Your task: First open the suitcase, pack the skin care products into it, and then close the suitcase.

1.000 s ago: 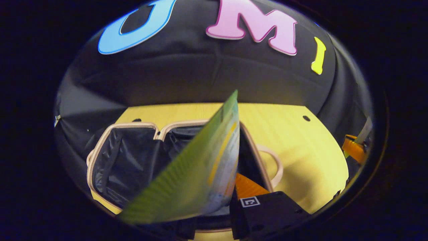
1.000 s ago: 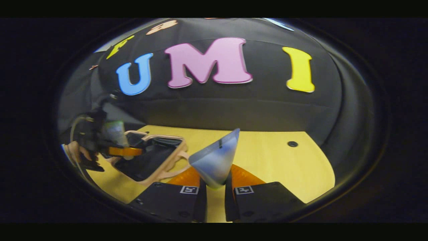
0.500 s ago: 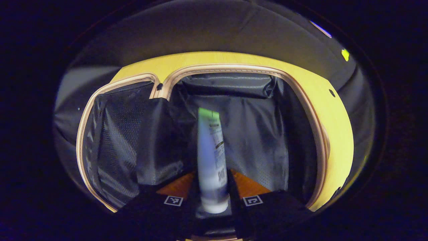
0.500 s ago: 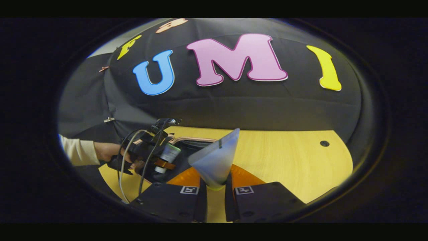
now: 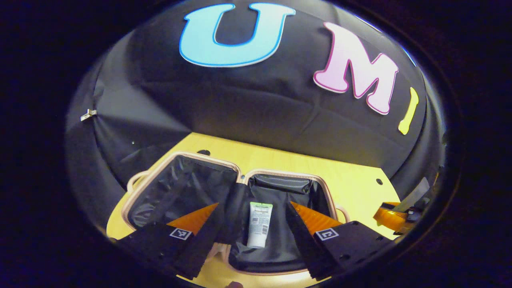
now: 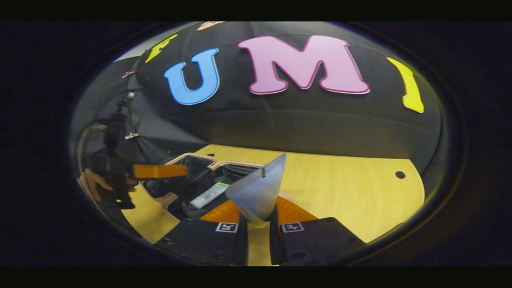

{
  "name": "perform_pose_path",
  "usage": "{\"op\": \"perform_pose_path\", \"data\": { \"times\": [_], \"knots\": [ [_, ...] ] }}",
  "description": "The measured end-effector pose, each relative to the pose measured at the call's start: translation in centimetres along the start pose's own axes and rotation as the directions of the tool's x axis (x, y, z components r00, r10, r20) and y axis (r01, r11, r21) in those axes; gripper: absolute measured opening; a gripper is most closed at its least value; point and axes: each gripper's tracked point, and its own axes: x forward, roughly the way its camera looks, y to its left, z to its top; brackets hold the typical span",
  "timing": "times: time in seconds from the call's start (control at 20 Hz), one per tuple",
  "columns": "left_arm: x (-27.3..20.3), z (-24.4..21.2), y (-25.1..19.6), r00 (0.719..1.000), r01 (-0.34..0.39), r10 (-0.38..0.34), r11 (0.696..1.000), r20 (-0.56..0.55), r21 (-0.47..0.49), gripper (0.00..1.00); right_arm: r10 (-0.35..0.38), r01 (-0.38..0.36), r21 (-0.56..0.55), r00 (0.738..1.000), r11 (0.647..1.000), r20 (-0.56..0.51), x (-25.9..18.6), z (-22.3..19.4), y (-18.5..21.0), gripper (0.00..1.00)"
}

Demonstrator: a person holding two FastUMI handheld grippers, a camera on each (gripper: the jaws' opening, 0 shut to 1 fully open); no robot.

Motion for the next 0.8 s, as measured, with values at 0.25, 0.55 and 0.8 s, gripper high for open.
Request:
{"op": "perform_pose_path", "data": {
  "times": [0.25,0.55,0.8],
  "knots": [
    [-7.6,0.0,4.4,0.999,0.004,-0.001,0.998,0.051,-0.055,0.96,0.056,-0.036,0.11,0.983,0.993,-0.176,7.2,-4.6,5.4,0.24],
    [-11.3,-2.1,9.3,0.997,-0.049,0.06,0.981,0.055,-0.187,0.96,-0.002,0.081,0.163,0.901,0.983,-0.434,11.6,-11.8,6.2,0.27],
    [-11.9,-3.5,11.3,0.994,-0.101,0.109,0.974,0.029,-0.203,0.96,-0.12,0.189,0.144,0.915,0.971,-0.386,12.0,-10.1,4.9,0.23]
  ]
}}
